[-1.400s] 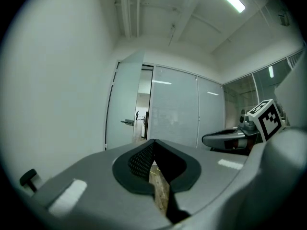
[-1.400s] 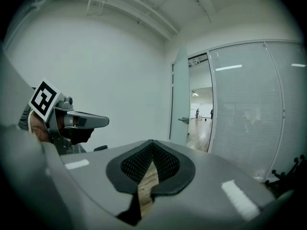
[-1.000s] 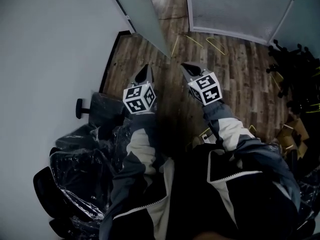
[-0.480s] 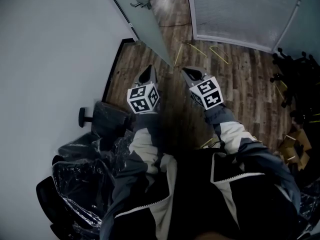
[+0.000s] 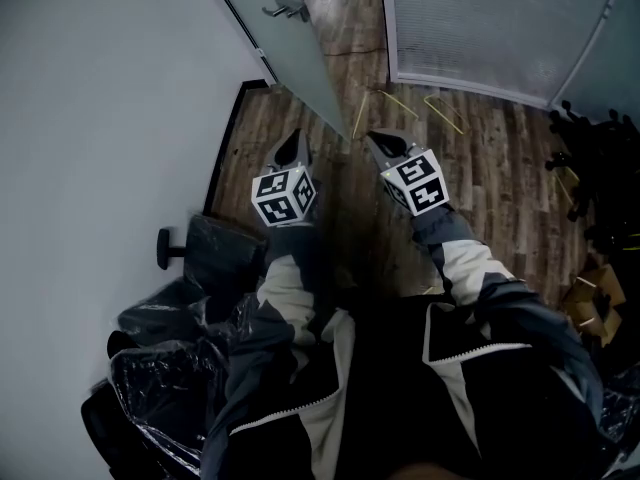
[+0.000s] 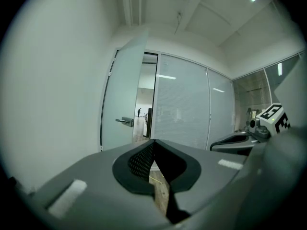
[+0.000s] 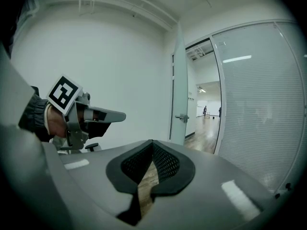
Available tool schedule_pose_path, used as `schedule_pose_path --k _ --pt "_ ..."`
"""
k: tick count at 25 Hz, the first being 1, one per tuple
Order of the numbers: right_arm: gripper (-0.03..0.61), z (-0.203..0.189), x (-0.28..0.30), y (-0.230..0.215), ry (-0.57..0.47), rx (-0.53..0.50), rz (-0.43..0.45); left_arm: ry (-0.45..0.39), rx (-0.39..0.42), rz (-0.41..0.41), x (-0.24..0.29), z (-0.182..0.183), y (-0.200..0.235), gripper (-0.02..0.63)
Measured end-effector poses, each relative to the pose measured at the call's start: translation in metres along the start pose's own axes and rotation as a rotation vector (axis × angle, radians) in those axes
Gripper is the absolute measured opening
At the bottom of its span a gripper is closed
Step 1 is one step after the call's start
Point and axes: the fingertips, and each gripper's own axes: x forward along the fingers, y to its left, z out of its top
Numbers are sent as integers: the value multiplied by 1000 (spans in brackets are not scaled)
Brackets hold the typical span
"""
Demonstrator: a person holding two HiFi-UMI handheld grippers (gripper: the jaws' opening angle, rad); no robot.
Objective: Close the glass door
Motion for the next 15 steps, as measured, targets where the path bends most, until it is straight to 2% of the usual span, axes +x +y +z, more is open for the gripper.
schedule_pose_path --k 10,15 --pt "5 47 142 -7 -4 -21 -65 -1 -8 -50 72 24 134 3" --pt "5 63 199 -11 1 -21 -100 -13 -41 -71 91 27 190 3"
